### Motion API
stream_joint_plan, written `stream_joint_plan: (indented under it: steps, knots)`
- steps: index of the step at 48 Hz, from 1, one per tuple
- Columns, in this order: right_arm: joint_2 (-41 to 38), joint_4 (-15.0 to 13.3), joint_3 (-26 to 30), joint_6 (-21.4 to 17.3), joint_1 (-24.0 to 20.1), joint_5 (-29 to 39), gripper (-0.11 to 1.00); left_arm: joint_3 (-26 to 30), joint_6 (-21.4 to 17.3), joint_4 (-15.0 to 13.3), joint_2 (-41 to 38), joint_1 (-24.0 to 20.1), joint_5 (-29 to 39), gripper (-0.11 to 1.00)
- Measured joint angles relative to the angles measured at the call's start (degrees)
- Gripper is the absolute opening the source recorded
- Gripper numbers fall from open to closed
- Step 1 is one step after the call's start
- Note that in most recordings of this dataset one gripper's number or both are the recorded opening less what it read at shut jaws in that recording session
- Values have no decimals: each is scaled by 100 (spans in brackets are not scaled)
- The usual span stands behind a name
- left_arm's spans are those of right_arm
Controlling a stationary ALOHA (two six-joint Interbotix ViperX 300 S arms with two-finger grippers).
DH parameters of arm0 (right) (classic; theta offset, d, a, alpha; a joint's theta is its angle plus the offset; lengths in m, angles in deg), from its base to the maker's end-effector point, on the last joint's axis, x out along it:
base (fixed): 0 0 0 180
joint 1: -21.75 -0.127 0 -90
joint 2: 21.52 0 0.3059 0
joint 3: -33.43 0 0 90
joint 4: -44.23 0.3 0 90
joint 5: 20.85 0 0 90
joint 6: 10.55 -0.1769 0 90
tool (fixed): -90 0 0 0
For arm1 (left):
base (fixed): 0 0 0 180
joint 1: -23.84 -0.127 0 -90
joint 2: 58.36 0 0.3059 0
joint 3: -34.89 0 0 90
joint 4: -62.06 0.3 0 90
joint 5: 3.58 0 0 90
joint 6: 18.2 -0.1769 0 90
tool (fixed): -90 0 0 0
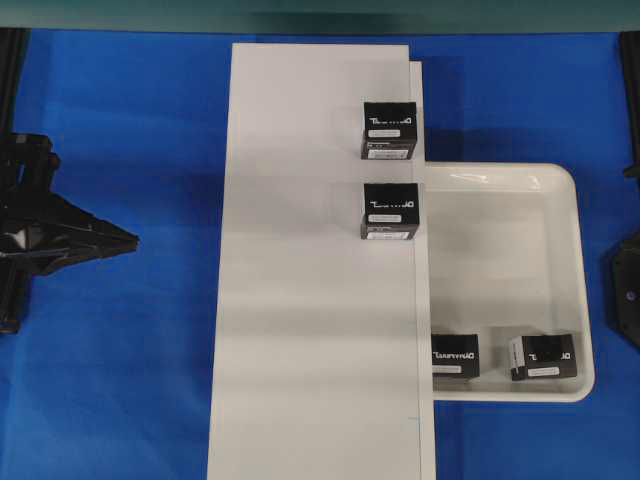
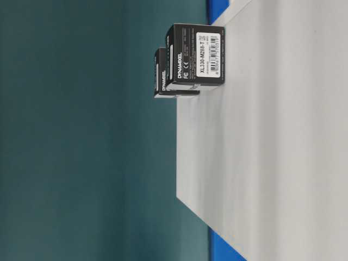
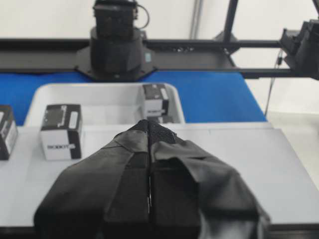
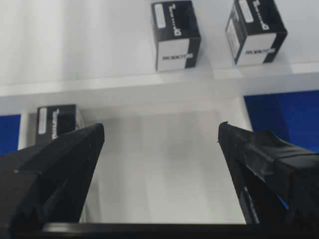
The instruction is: Place the box from the white plastic tray onto the white base.
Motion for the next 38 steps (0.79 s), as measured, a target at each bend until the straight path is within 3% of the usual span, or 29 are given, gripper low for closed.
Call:
stream_joint_plan:
  steps: [38]
  knots:
    - [0, 0, -53, 0, 9, 9, 98, 0, -18, 0, -18, 0, 0, -7]
